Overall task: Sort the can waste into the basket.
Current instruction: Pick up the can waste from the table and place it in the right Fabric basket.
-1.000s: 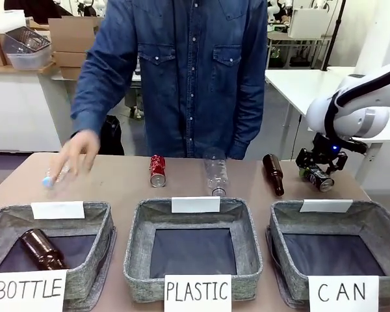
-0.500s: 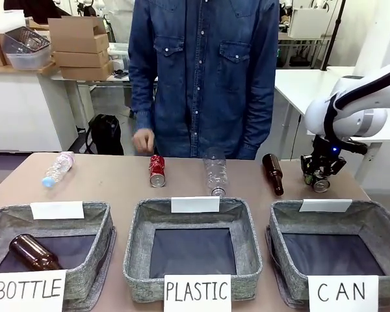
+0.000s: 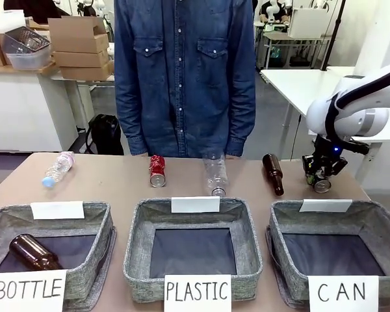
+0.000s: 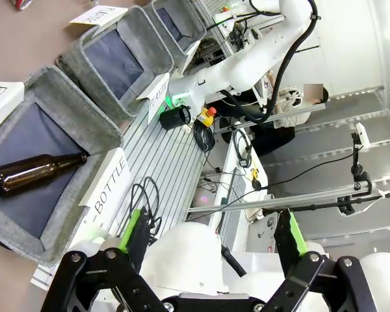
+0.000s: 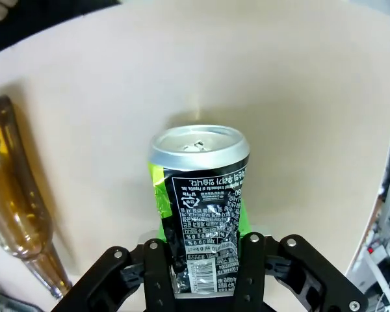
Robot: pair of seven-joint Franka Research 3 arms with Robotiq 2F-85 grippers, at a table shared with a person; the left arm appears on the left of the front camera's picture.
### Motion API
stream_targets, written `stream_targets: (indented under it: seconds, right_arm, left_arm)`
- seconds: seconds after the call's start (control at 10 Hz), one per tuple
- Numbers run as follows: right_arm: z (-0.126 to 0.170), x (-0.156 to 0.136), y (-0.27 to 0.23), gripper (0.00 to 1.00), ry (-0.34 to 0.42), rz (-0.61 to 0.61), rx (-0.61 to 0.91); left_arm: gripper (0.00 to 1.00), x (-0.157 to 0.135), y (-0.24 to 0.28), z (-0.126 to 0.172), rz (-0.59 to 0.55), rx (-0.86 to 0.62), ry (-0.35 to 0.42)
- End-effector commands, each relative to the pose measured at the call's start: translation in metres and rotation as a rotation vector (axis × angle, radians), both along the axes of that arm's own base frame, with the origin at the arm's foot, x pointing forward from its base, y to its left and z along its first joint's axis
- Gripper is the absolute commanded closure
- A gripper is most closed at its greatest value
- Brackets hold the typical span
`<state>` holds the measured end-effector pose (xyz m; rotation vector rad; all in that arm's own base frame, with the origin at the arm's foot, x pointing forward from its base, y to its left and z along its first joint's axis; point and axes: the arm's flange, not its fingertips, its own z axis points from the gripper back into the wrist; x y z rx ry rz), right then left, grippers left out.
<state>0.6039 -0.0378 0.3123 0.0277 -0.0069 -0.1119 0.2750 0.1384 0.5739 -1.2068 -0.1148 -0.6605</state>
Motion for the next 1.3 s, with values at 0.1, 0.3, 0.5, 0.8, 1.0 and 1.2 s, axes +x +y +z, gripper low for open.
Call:
stream_targets:
  seconds: [0.1, 0.3, 0.5, 0.8, 1.0, 1.2]
  right_arm:
    - [0.072, -0.021, -0.012, 1.0, 0.003, -0.038, 0.108]
    - [0.139, -0.063, -0.027, 1.0, 0.066, -0.061, 0.181]
    - [0.182, -0.112, -0.034, 1.0, 0.116, 0.025, 0.31]
    - [0.185, -0.195, -0.017, 1.0, 0.235, 0.447, 0.342]
    - [0.163, -0.231, -0.001, 1.0, 0.272, 0.885, 0.341]
    - [0.148, -0.25, 0.006, 1.0, 0.088, 1.402, 0.35]
  left_arm:
    - [0.0, -0.014, -0.03, 0.017, 0.095, -0.242, -0.047]
    - [0.0, -0.013, -0.086, -0.051, 0.021, -0.32, 0.136]
    - [0.0, -0.022, -0.119, -0.1, -0.039, -0.265, 0.226]
    - [0.0, -0.016, -0.119, -0.11, -0.037, -0.276, 0.242]
    - [0.0, -0.016, -0.119, -0.11, -0.037, -0.276, 0.242]
    - [0.0, -0.016, -0.119, -0.11, -0.037, -0.276, 0.242]
